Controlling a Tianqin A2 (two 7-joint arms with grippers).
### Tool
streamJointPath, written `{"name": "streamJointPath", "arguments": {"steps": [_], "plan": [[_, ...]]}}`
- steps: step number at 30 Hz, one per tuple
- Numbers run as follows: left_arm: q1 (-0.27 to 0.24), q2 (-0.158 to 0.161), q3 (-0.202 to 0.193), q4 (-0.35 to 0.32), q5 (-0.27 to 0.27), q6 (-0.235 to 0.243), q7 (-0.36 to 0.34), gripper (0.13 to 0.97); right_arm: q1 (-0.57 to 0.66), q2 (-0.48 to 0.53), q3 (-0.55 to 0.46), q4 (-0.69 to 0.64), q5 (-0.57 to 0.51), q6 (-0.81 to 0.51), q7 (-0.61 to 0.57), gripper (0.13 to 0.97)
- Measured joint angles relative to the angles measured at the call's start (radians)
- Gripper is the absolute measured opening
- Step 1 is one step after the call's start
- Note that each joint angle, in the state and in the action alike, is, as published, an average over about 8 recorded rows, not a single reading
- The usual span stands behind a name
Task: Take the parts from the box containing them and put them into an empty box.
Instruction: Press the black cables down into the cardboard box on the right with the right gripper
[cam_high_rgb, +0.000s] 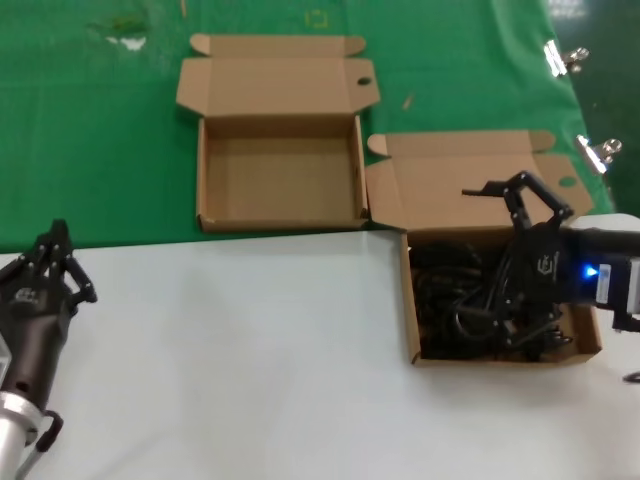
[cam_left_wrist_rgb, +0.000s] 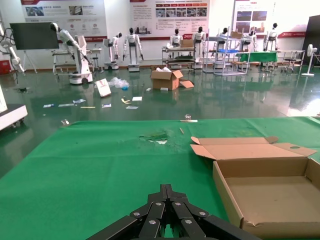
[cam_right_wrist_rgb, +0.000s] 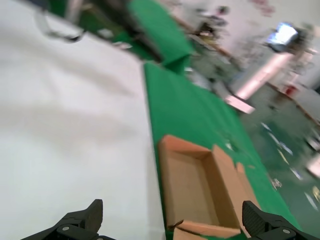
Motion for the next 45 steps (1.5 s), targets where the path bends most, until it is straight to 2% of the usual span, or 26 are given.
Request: {"name": "streamJointPath", "arguments": {"steps": [7, 14, 23, 32, 38, 45], "plan": [[0.000, 0.000, 0.000, 0.000, 0.000, 0.000, 0.000, 0.140, 0.169, 0.022, -0.087, -0.129, -0.075, -0.131, -0.199, 0.966], [0.000, 0.000, 0.000, 0.000, 0.000, 0.000, 0.000, 0.140, 0.331, -0.008, -0.187, -0.328, -0.167, -0.229, -0.423, 0.966], [0.000, 0.000, 0.000, 0.000, 0.000, 0.000, 0.000, 0.140, 0.546, -0.108, -0.292, -0.692, -0.274, -0.291, -0.754, 0.966], [0.000, 0.000, 0.000, 0.000, 0.000, 0.000, 0.000, 0.140, 0.732, -0.224, -0.328, -1.047, -0.327, -0.287, -1.066, 0.966], [0.000, 0.000, 0.000, 0.000, 0.000, 0.000, 0.000, 0.140, 0.810, -0.270, -0.331, -1.197, -0.348, -0.275, -1.189, 0.966], [0.000, 0.000, 0.000, 0.000, 0.000, 0.000, 0.000, 0.140, 0.825, -0.283, -0.326, -1.248, -0.361, -0.276, -1.242, 0.941]]}}
